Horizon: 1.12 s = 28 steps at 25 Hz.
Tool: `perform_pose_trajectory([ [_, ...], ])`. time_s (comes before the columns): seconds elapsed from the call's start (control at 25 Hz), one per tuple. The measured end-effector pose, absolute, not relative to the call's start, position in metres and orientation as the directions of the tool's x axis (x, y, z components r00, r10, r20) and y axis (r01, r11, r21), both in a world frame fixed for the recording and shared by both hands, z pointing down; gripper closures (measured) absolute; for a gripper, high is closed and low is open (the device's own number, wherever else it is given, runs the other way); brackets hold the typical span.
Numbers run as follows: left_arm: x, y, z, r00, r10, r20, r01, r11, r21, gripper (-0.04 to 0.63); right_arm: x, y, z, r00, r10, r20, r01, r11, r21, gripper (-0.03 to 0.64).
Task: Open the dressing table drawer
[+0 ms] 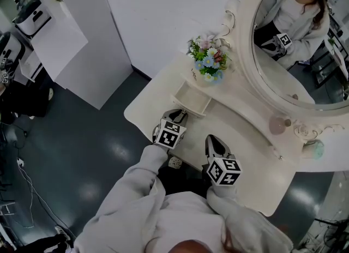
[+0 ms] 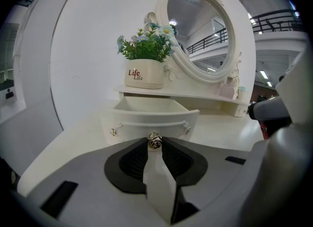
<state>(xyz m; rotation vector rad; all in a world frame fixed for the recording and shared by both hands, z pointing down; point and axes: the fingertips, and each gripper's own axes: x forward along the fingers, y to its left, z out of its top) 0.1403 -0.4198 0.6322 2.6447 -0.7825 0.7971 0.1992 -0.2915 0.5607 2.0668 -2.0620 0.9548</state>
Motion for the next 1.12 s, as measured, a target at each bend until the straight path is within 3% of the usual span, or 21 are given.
perform_pose_trajectory([
  [0.6,0.143,-0.422,0.625,0.704,-0.431,0.565,-0.581,-0.806,0.11,0.491,0.208,-0.288,0.557,-0.089,-0.883,0.461,-0.923,-0.101,-0.371,0.58],
  [0.76,0.131,-0.412,0.62,0.701,-0.433,0.567,-0.596,-0.792,0.131,0.433,0.205,-0.286,0.555,-0.11,-0.881,0.461,-0.922,-0.082,-0.377,0.58],
  [1.12,0.083,-0.381,0.579,0.708,-0.515,0.483,-0.656,-0.733,0.181,0.453,0.198,-0.286,0.548,-0.177,-0.881,0.44,-0.928,0.001,-0.372,0.58],
])
